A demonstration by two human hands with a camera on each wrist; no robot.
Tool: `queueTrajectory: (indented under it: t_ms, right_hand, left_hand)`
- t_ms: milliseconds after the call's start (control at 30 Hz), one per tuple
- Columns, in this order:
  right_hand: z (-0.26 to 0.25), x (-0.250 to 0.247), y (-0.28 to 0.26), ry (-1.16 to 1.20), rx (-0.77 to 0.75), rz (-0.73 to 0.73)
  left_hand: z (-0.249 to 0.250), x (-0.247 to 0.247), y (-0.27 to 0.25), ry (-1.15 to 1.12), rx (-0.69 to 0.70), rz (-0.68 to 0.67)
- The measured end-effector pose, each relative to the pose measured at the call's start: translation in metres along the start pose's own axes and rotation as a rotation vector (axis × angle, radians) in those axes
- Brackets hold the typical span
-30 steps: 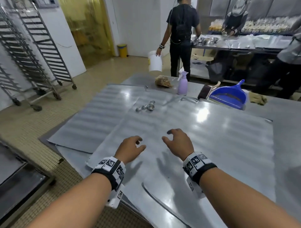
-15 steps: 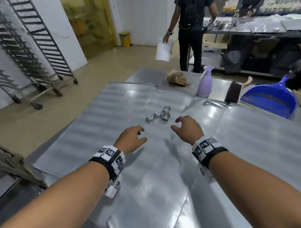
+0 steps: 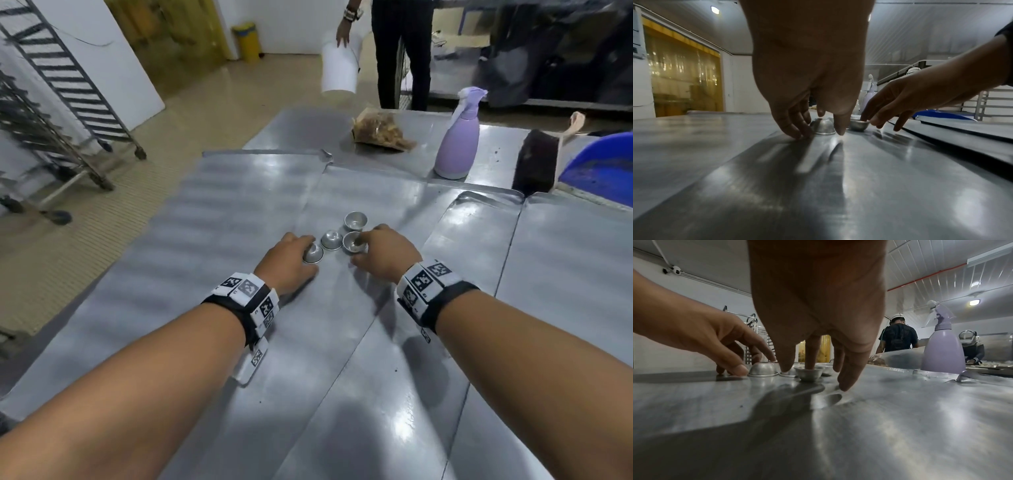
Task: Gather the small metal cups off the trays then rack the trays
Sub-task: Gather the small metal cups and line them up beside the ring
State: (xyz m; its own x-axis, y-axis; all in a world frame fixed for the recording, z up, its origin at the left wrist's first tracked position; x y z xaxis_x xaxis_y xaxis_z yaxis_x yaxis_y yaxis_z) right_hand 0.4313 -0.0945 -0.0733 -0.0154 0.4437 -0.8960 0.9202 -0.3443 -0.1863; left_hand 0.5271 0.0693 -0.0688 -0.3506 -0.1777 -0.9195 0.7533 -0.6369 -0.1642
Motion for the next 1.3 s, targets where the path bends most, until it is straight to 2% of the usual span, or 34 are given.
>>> queueTrajectory:
  t_ms: [300, 467, 833, 1133, 1300]
  right_hand:
    - [-0.004, 0.004, -0.009, -0.127, -0.078, 0.085]
    - [-0.015, 0.002, -0.024, -0.097, -0.045, 0.128]
    - [-0.014, 0.014, -0.023, -0.148, -0.009, 0.054]
    - [-0.013, 0.016, -0.032, -0.141, -0.006, 0.049]
    - [-0.022, 0.017, -0.054, -0.062, -0.005, 0.042]
  left_hand:
    - [0.007, 0.008, -0.001, 0.025, 0.085, -0.008]
    - [0.003, 0.012, -0.016, 0.025, 0.117, -0.051]
    - [-0.014, -0.002, -0.05, -0.074, 0.152, 0.047]
    - [-0.024, 0.0, -0.058, -0.16, 0.102, -0.011]
    - [-0.019, 0.002, -0.062, -0.081, 0.087, -0.059]
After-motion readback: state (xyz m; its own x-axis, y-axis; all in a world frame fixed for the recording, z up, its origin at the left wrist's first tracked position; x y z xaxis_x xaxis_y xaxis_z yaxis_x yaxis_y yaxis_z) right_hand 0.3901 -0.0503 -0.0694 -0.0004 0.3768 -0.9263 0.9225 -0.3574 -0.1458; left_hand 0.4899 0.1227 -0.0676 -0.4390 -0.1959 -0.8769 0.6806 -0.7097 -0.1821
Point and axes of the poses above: each hand's wrist, its own y-axis towards the middle knuckle, its own x-axis out of the palm, z = x × y, the point moved 7 cm from there along y, towards the middle knuckle, and after that the axes turned 3 degrees about -x, right-handed, at the moved point
